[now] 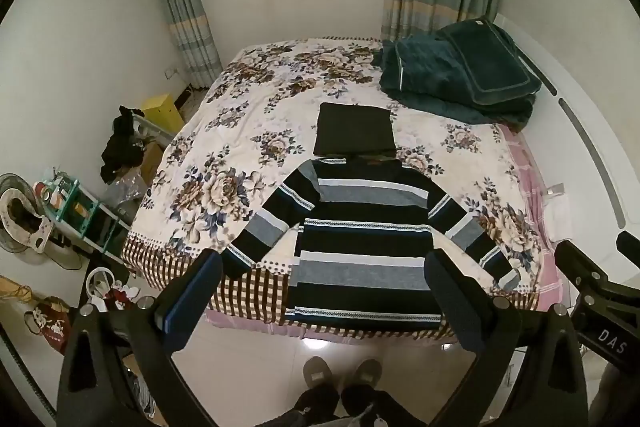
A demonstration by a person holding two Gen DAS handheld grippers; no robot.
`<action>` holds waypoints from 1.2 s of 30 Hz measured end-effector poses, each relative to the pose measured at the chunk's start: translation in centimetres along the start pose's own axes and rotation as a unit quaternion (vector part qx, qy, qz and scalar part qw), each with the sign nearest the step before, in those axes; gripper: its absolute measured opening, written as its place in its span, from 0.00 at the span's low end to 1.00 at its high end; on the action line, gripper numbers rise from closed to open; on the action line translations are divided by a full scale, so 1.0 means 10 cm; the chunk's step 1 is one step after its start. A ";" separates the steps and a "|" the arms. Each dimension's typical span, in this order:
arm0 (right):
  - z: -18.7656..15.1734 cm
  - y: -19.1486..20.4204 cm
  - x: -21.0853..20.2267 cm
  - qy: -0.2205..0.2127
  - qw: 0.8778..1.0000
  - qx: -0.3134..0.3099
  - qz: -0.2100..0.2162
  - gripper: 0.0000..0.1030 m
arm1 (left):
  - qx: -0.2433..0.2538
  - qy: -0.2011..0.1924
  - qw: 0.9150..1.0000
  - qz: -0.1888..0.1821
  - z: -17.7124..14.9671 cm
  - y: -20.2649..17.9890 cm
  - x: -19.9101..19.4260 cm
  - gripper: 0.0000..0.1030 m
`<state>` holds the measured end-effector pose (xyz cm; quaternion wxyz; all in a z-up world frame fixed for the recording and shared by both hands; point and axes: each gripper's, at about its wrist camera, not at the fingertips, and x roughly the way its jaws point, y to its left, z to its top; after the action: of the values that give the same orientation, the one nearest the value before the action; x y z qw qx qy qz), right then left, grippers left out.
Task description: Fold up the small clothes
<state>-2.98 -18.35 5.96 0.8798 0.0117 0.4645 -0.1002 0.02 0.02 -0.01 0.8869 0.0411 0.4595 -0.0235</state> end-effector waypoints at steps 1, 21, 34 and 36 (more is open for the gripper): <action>0.00 0.00 0.00 0.000 1.000 -0.001 0.000 1.00 | 0.000 -0.002 1.000 0.001 0.00 0.00 0.00 1.00; 0.00 0.01 0.01 -0.006 1.000 -0.002 -0.004 1.00 | -0.001 -0.006 1.000 -0.002 0.00 -0.01 -0.01 1.00; 0.07 0.05 -0.06 -0.007 1.000 -0.004 -0.005 1.00 | -0.002 -0.008 1.000 -0.003 0.24 -0.10 -0.06 1.00; 0.06 0.04 -0.07 -0.007 1.000 -0.004 -0.005 1.00 | -0.003 -0.009 1.000 -0.003 0.23 -0.09 -0.03 1.00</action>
<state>-2.81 -17.88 6.80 0.8827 0.0054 0.4584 -0.1029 1.63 -1.05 1.48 0.8909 0.0370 0.4519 -0.0254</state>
